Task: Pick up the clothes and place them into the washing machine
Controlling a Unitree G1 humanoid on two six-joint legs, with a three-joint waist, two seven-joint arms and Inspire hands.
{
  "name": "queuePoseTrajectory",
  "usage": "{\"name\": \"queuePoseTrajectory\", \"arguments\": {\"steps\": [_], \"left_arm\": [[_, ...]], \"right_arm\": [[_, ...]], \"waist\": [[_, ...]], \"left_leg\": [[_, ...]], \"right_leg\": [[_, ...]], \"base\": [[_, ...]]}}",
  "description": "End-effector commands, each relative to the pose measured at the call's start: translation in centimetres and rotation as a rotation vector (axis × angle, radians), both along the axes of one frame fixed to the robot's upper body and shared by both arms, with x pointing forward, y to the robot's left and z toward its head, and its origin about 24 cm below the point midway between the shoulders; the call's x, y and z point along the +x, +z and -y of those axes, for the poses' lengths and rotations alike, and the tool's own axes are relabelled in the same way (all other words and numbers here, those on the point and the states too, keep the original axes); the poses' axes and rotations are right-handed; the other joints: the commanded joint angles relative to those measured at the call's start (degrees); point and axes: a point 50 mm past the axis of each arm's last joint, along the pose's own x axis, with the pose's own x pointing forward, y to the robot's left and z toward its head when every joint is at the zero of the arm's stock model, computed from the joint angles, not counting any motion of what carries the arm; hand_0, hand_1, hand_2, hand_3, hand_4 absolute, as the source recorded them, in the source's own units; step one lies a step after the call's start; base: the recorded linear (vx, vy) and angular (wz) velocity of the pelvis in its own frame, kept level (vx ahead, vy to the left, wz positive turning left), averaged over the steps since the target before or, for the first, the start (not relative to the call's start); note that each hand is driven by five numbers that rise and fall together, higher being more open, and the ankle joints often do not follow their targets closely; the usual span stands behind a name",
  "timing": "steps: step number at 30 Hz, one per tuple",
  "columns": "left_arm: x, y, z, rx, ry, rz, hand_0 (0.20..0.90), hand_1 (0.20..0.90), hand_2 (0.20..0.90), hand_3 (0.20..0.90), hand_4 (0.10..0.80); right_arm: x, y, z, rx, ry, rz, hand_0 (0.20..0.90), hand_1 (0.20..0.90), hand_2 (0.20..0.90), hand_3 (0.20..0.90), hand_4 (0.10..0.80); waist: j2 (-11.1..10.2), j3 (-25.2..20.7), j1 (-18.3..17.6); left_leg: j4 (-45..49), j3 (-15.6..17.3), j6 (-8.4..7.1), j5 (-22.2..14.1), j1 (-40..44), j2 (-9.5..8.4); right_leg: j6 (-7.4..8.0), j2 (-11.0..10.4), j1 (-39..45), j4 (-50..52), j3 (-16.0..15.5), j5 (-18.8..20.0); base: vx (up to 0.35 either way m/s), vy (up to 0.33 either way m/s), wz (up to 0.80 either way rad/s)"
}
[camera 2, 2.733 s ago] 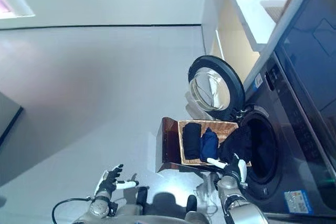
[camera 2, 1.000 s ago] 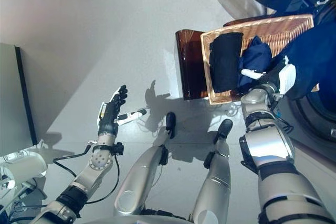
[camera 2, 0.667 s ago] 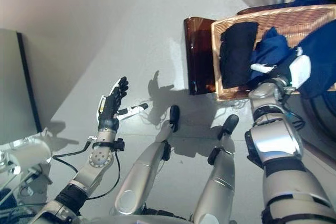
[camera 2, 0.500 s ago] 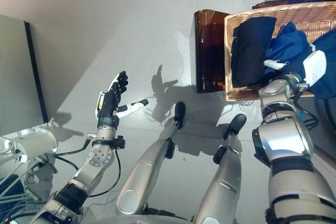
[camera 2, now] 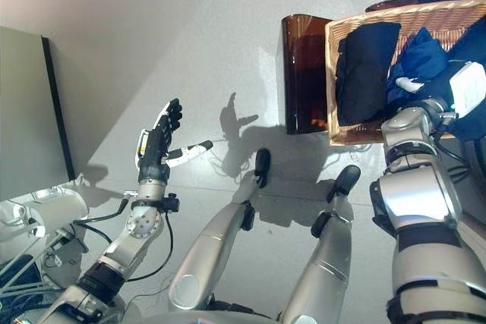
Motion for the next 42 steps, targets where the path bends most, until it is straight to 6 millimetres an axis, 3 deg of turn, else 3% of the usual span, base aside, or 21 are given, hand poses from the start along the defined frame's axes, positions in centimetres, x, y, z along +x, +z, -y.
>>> {"name": "queuePoseTrajectory", "arguments": {"steps": [1,7,12,13,16,20,27,28,29,30,31,32,33,34,35,36,37,38,41,42], "left_arm": [[-1.0,2.5,-1.0,-0.03,0.012,0.156,0.9,0.9,0.9,0.9,0.8],[-1.0,1.5,-1.1,-0.04,0.012,0.108,0.9,0.9,0.9,0.9,0.8],[-1.1,0.7,-1.2,-0.037,0.005,0.066,0.9,0.9,0.9,0.9,0.8],[-1.2,0.3,-0.9,-0.05,-0.004,0.047,0.9,0.9,0.9,0.9,0.8],[-1.2,-0.4,-0.6,-0.056,-0.025,0.007,0.9,0.9,0.9,0.9,0.8],[-1.3,-0.8,-0.4,-0.063,-0.045,-0.016,0.9,0.9,0.9,0.9,0.8],[-1.4,-0.7,-0.8,-0.063,-0.054,-0.013,0.9,0.9,0.9,0.9,0.8],[-1.5,-0.5,-1.1,-0.067,-0.049,-0.001,0.9,0.9,0.9,0.9,0.8],[-1.5,-0.5,-1.1,-0.069,-0.05,0.0,0.9,0.9,0.9,0.9,0.8],[-1.5,-0.5,-1.4,-0.075,-0.044,0.002,0.9,0.9,0.9,0.9,0.8],[-1.5,-0.5,-1.4,-0.076,-0.044,0.002,0.9,0.9,0.9,0.9,0.8],[-1.6,-0.4,-1.8,-0.078,-0.034,0.003,0.9,0.9,0.9,0.9,0.8],[-1.6,-0.4,-1.9,-0.08,-0.031,0.006,0.9,0.9,0.9,0.9,0.8],[-1.5,-0.3,-1.9,-0.083,-0.032,0.007,0.9,0.9,0.9,0.9,0.8],[-1.6,-0.3,-2.1,-0.089,-0.027,0.011,0.9,0.9,0.9,0.9,0.8],[-1.7,-0.1,-2.6,-0.075,-0.026,0.021,0.9,0.9,0.9,0.9,0.8],[-1.9,0.0,-2.8,-0.073,-0.03,0.024,0.9,0.9,0.9,0.9,0.8],[-1.9,0.0,-2.7,-0.077,-0.032,0.026,0.9,0.9,0.9,0.9,0.8],[-2.3,-0.2,-3.5,-0.068,-0.011,0.017,0.9,0.9,0.9,0.9,0.8],[-2.5,-0.2,-3.5,-0.075,-0.012,0.013,0.9,0.9,0.9,0.9,0.8]], "right_arm": [[-0.8,3.8,1.7,-0.067,-0.068,0.174,0.2,0.2,0.2,0.2,0.3],[-1.3,3.7,1.7,0.33,-0.129,0.611,0.2,0.2,0.2,0.2,0.3],[-1.3,2.7,1.3,0.523,-0.135,0.756,0.2,0.2,0.2,0.2,0.3],[-1.0,2.5,0.7,0.646,-0.123,0.869,0.2,0.2,0.2,0.2,0.3],[-0.4,2.1,-0.5,0.751,-0.081,0.966,0.2,0.2,0.2,0.2,0.3],[-0.1,2.1,-1.1,0.824,-0.041,1.037,0.2,0.2,0.2,0.2,0.3],[0.1,5.2,-1.8,0.839,0.077,1.217,0.2,0.2,0.2,0.2,0.3],[-0.4,7.6,-1.3,0.798,0.124,1.288,0.2,0.2,0.2,0.2,0.3],[-0.4,7.6,-1.3,0.797,0.124,1.289,0.2,0.2,0.2,0.2,0.3],[-1.0,10.3,-0.9,0.738,0.166,1.356,0.2,0.2,0.2,0.2,0.3],[-1.0,10.3,-0.9,0.737,0.166,1.356,0.2,0.2,0.2,0.2,0.3],[-2.0,13.7,-0.8,0.648,0.238,1.43,0.2,0.2,0.2,0.2,0.3],[-2.7,15.3,-0.6,0.6,0.264,1.468,0.2,0.2,0.2,0.2,0.3],[-2.7,15.5,-0.6,0.596,0.265,1.469,0.2,0.2,0.2,0.2,0.3],[-3.6,17.4,-0.6,0.549,0.297,1.528,0.2,0.2,0.2,0.2,0.3],[-5.9,20.9,-0.1,0.454,0.335,1.639,0.2,0.2,0.2,0.2,0.3],[-7.3,22.9,0.2,0.385,0.339,1.678,0.2,0.2,0.2,0.2,0.3],[-7.3,23.1,0.1,0.38,0.339,1.679,0.2,0.2,0.2,0.2,0.3],[-10.6,28.1,-0.8,0.191,0.414,1.742,0.2,0.2,0.2,0.2,0.3],[-11.0,28.6,-1.1,0.177,0.424,1.759,0.812,0.812,0.812,0.812,0.737]], "waist": [[2.7,-2.2,-1.6],[4.9,-3.0,-3.3],[6.3,-3.8,-3.6],[7.3,-3.9,-3.9],[8.3,-4.4,-3.7],[9.4,-5.1,-3.5],[11.2,-6.2,-2.7],[11.5,-6.6,-2.3],[11.6,-6.6,-2.4],[11.6,-6.7,-2.3],[11.6,-6.6,-2.3],[11.4,-7.0,-2.0],[11.3,-7.2,-2.0],[11.4,-7.2,-2.1],[11.3,-7.5,-2.2],[11.1,-8.2,-2.2],[11.0,-8.8,-2.1],[11.1,-8.7,-2.0],[10.7,-10.2,-2.0],[11.0,-10.3,-2.3]], "left_leg": [[2.5,-1.5,-5.47,-1.9,-3.0,1.53],[1.2,0.5,-5.64,-2.2,-0.8,1.3],[0.7,2.1,-5.53,-2.5,0.4,1.17],[0.6,2.7,-5.45,-2.7,0.6,1.11],[0.4,3.4,-5.41,-2.9,1.1,1.11],[0.1,3.7,-5.43,-3.0,1.6,1.02],[0.1,3.7,-5.56,-3.2,2.2,1.04],[0.2,3.4,-5.65,-3.2,2.3,1.16],[0.2,3.4,-5.67,-3.2,2.3,1.17],[0.3,3.2,-5.79,-3.2,2.4,1.19],[0.3,3.2,-5.79,-3.2,2.4,1.18],[0.2,2.9,-5.9,-3.0,2.7,1.38],[0.3,2.8,-6.03,-3.0,2.7,1.48],[0.3,2.8,-6.05,-3.0,2.6,1.45],[0.1,2.6,-6.18,-2.9,2.8,1.52],[-0.2,2.4,-6.43,-2.8,3.1,1.53],[-0.4,2.3,-6.52,-2.7,3.2,1.37],[-0.4,2.3,-6.52,-2.7,3.2,1.34],[-1.9,2.3,-6.81,-2.3,3.9,1.01],[-2.2,2.3,-6.74,-2.2,4.2,0.97]], "right_leg": [[-0.48,0.9,4.8,-2.8,1.9,-2.1],[0.01,0.8,6.0,-5.3,4.1,-1.2],[0.19,1.1,6.2,-6.5,5.5,-0.8],[0.26,1.1,6.1,-6.9,6.1,-0.7],[0.34,1.0,6.1,-7.4,6.8,-0.4],[0.36,0.8,6.0,-7.3,7.0,-0.6],[0.14,0.7,5.5,-4.8,6.9,-2.4],[0.09,0.8,5.4,-3.7,7.0,-3.1],[0.08,0.8,5.3,-3.6,7.0,-3.2],[0.01,0.9,5.1,-2.5,7.0,-3.7],[0.01,0.9,5.0,-2.4,7.0,-3.7],[-0.05,1.1,4.7,-1.4,6.9,-4.3],[-0.07,1.1,4.5,-0.8,6.9,-4.5],[-0.08,1.0,4.3,-0.6,7.0,-4.7],[-0.13,1.0,4.3,-0.1,6.9,-5.0],[-0.1,1.1,4.0,0.7,6.9,-5.7],[-0.1,1.0,3.8,1.3,6.9,-6.0],[-0.09,1.0,3.6,1.4,6.9,-6.0],[0.02,0.8,3.5,1.6,6.9,-6.2],[0.03,0.9,3.4,1.8,7.1,-6.3]], "base": [[-0.024,0.039,-0.27],[0.001,0.051,-0.25],[0.015,0.057,-0.23],[0.005,0.014,-0.19],[0.007,0.012,-0.25],[0.016,0.01,-0.09],[0.031,-0.028,-0.03],[0.033,-0.027,0.01],[0.065,-0.053,0.03],[0.031,-0.028,0.04],[0.073,-0.061,0.07],[0.055,-0.057,0.05],[0.055,-0.058,0.05],[0.035,-0.039,0.05],[0.053,-0.029,0.06],[0.075,-0.025,0.08],[0.055,-0.009,0.07],[0.044,0.003,0.1],[0.052,0.002,0.14],[0.045,0.01,0.1]]}}
